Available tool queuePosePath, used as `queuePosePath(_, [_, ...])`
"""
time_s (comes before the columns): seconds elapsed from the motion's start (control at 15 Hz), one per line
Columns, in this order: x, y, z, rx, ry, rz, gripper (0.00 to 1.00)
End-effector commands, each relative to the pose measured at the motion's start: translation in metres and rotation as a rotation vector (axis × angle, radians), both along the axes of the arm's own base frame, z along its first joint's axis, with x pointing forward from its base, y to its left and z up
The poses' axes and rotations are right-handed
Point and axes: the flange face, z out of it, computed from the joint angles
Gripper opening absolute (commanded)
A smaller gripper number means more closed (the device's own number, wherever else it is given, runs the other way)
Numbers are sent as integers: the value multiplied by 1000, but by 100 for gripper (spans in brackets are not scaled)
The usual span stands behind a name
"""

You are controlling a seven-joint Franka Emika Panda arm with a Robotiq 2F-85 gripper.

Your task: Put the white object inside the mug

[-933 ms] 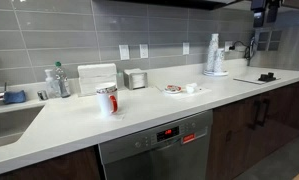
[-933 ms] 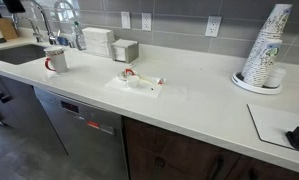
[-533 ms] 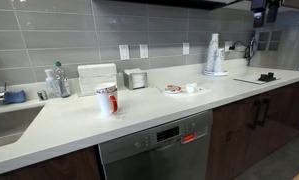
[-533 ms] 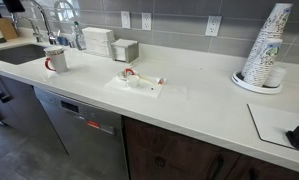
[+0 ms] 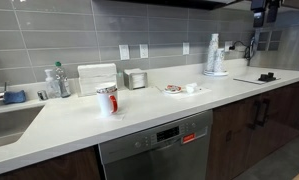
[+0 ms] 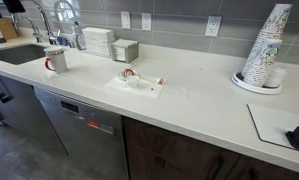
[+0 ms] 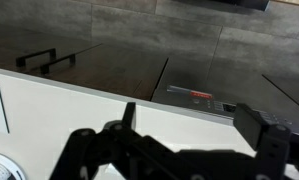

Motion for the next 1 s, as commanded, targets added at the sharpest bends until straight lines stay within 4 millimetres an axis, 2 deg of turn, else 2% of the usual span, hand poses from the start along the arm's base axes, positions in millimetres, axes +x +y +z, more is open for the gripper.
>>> queuePosePath(0.0, [0,0,1,0,1,0,100])
queuePosePath(0.2, [4,-5,6,-2,9,27,100])
queuePosePath(0.53, [46,-36,37,-67,-35,97,100])
queuePosePath(0.73, [83,-52,51,-49,-50,131,100])
queuePosePath(0.93, [129,-51,53,-28,-76,139,100])
